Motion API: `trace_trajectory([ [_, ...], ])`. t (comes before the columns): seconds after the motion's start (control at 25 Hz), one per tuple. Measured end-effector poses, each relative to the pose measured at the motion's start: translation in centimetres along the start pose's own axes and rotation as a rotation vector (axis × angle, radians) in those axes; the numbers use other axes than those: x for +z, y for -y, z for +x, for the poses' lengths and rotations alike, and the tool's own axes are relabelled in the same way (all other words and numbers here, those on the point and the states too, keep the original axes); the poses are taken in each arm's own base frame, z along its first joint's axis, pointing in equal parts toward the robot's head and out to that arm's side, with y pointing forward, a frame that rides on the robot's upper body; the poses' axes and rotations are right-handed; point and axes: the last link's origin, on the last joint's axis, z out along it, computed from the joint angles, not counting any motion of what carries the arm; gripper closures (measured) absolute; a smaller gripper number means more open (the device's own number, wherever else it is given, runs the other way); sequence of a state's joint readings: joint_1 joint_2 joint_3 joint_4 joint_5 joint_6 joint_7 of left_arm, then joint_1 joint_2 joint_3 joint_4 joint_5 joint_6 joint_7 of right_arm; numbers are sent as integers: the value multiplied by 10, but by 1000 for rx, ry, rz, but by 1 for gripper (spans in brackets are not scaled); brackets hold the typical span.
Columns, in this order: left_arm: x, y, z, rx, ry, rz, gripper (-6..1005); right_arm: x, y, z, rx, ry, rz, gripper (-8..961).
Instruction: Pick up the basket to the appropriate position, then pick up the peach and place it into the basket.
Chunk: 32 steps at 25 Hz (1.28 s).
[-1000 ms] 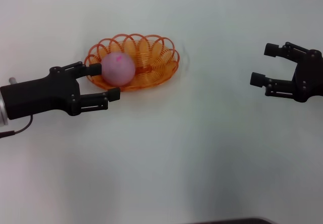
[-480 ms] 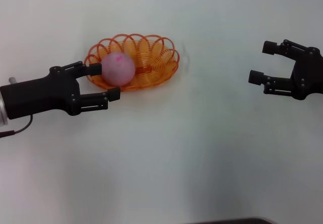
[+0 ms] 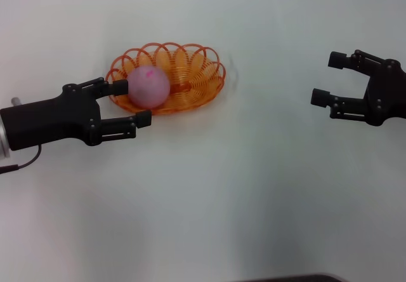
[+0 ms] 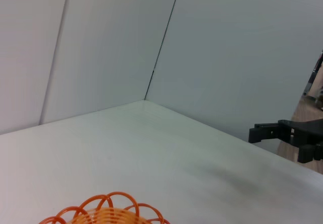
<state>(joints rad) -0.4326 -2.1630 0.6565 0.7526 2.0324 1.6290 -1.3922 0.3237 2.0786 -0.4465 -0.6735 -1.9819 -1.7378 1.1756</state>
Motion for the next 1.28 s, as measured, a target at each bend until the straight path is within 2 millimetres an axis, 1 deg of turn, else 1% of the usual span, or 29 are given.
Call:
trace_trajectory([
  [0.52,-1,0,1,5,3,-5,114,0,-1,1,3,0,-1,8],
  [0.92,-17,5,2,20,4,49,114,-1,-2,2,5,1,-2,8],
  [1.28,-19,5,2,21,1,47,114,-1,-2,2,4,3,-3,8],
])
